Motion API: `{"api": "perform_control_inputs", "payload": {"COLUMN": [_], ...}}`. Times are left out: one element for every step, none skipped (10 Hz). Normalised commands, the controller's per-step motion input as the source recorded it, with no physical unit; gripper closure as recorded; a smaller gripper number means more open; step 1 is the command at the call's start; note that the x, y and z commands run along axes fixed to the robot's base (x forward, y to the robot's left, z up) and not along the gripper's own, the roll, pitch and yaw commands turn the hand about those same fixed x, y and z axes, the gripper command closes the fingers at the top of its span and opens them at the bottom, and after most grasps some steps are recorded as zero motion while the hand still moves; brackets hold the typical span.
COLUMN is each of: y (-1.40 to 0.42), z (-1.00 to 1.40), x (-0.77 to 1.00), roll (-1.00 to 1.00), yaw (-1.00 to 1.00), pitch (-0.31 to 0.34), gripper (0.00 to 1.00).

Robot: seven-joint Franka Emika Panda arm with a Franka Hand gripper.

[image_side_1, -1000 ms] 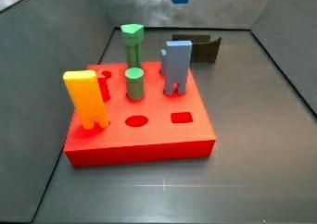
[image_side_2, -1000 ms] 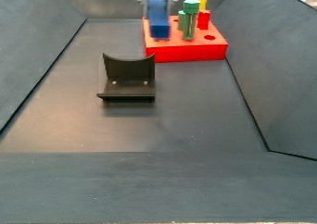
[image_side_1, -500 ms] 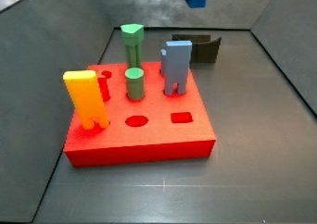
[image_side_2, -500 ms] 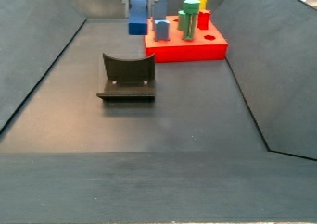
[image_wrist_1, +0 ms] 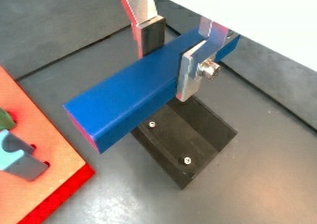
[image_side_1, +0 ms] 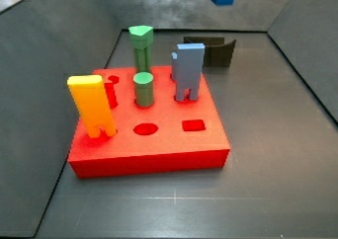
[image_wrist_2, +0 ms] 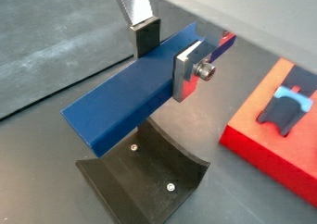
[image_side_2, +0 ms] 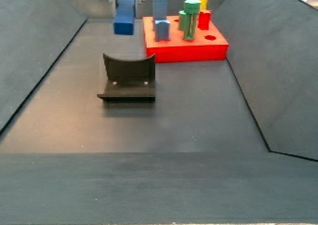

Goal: Pick up the rectangle object. Move up. Place the rectangle object on the fixture. Regrasp the rectangle object. Move to above the board. Insert the rectangle object.
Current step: Place the rectangle object on the fixture.

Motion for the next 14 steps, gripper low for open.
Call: {"api": "perform_control_inputs", "payload": {"y": [0.22,0.10,0.06,0.06,0.05,0.05,0.05,0.05,0.05,0.05,0.05,0.03,0.13,0.14], "z": [0.09,0.05,0.03,0.02,0.00,-0.01,-0.02,-0.02,-0.02,-0.02,-0.02,-0.01,-1.00,-1.00], "x": [0.00,0.02,0.03,0.04,0.07,0.08,0.09,0.10,0.09,0.08,0.08,0.07,0.13,0.13], "roll": [-1.00,-1.00,-1.00,-1.00,-1.00,-1.00,-1.00,-0.98,-0.76,-0.53,-0.35,-0.23,-1.00,-1.00], "yaw": [-0.11,-0.11,-0.11,-0.12,-0.12,-0.13,-0.14,-0.14,-0.13,-0.11,-0.11,-0.09,-0.14,-0.16], "pitch": [0.015,0.017,0.023,0.029,0.040,0.057,0.069,0.072,0.058,0.042,0.031,0.023,0.231,0.221], "gripper": [1.00,1.00,1.00,1.00,1.00,1.00,1.00,1.00,1.00,1.00,1.00,1.00,1.00,1.00]}}
